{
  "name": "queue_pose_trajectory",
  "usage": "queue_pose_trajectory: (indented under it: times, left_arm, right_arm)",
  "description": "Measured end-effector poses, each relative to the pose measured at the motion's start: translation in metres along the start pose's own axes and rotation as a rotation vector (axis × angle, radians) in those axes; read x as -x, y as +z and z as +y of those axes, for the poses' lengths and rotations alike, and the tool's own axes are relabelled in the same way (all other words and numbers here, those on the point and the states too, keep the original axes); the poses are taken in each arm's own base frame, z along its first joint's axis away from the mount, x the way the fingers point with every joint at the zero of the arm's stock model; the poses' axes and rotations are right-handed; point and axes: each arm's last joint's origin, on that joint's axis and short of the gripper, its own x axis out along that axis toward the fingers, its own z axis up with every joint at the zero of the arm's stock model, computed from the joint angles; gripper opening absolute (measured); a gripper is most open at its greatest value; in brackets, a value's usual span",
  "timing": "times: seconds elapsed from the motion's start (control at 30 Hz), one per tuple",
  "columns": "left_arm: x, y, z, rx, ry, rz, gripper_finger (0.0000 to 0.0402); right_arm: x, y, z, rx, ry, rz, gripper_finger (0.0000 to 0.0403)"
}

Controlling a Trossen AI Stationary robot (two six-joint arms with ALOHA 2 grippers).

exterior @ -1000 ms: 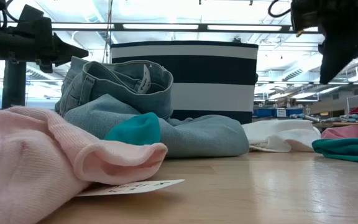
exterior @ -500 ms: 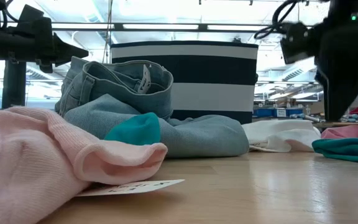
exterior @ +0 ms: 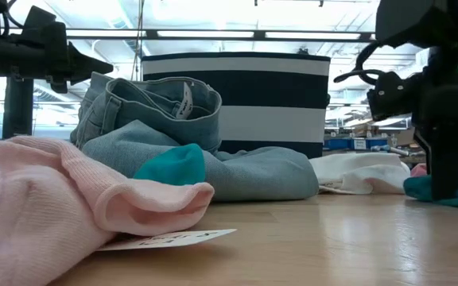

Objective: Sort clothes
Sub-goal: Put the right blue sock into the blue laundry bin

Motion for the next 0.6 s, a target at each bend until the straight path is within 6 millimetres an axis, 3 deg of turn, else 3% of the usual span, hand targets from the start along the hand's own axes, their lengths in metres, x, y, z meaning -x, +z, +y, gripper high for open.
queue_pose_trajectory:
  times: [0.1, 0.3, 0.6]
  left_arm:
    - [0.000, 0.000, 0.000, 0.000, 0.000, 0.000, 0.0004]
    - [0.000, 0.000, 0.000, 0.000, 0.000, 0.000, 0.0004]
    - [0.000, 0.000, 0.000, 0.000, 0.000, 0.000, 0.0004]
  right_arm:
    - [0.011, 0.004, 0.003, 0.048, 0.039, -0.007, 0.0019]
    - [0.059, 0.014, 0.004, 0.070, 0.005, -0.035, 0.0012]
    - [0.151, 0.031, -0.013, 0.095, -0.081, -0.215, 0.0008]
